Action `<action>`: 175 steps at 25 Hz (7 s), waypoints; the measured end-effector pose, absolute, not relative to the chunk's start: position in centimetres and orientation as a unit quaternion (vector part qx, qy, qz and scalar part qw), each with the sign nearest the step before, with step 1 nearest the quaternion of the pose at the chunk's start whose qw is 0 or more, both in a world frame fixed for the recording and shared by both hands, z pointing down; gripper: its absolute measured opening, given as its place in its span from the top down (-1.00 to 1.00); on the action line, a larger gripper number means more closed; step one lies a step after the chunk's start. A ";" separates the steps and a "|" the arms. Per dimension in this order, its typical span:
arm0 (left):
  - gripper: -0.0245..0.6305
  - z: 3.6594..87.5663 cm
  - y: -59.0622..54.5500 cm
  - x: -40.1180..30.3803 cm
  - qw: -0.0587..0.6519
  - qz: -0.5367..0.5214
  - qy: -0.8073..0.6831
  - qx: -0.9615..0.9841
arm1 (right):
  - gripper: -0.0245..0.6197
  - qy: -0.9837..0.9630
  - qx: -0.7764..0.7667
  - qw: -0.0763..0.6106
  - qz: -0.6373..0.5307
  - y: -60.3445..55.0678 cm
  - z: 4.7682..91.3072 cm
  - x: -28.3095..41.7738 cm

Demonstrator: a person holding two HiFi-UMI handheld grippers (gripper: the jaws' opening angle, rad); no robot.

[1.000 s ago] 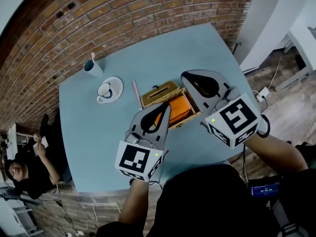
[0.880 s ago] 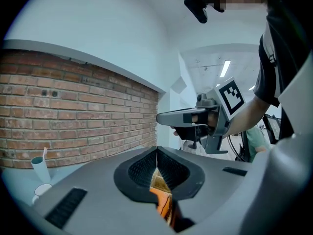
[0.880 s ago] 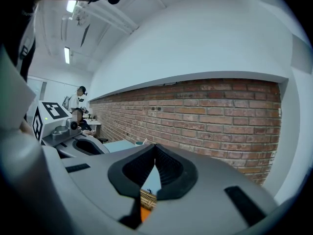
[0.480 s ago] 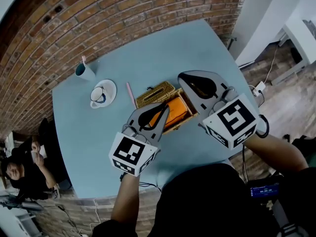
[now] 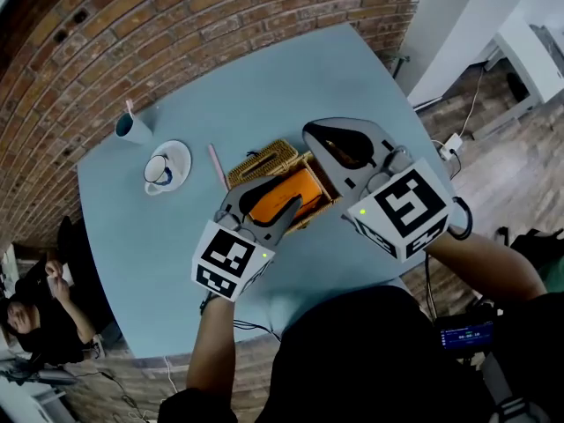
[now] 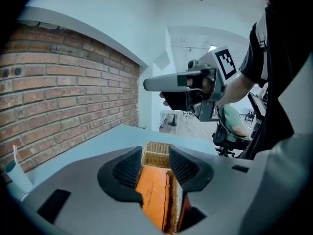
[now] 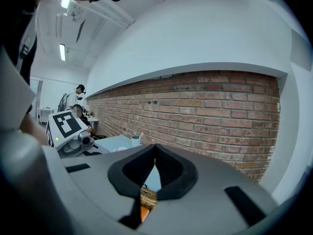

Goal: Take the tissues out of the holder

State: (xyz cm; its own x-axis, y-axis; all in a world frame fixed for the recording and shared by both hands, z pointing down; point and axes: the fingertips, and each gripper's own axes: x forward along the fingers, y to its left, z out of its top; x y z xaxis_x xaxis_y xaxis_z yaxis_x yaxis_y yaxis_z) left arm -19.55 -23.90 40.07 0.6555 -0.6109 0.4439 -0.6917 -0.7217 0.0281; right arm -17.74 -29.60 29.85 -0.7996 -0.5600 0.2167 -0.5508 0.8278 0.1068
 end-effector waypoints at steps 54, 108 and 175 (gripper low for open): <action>0.06 57.1 -23.9 -19.1 0.127 0.553 -0.220 0.793 | 0.91 -0.944 0.295 0.143 0.043 -33.3 34.6 -17.8; 0.10 40.9 -24.4 -25.1 0.150 0.230 -0.507 0.817 | 0.91 -0.951 0.288 0.111 -0.028 -29.2 29.2 -17.9; 0.10 23.5 -2.7 -11.0 -0.041 0.005 -0.709 0.704 | 0.91 -0.969 0.240 0.027 -0.051 -12.8 24.0 1.2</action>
State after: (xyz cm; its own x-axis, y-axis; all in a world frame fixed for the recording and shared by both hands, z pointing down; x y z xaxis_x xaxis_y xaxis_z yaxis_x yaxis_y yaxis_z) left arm -11.01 -2.71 23.45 -0.0047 -0.9987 -0.0508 -0.9979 0.0080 -0.0648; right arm 1.20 -12.80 24.01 -0.8837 -0.4673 0.0274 -0.4618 0.8798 0.1125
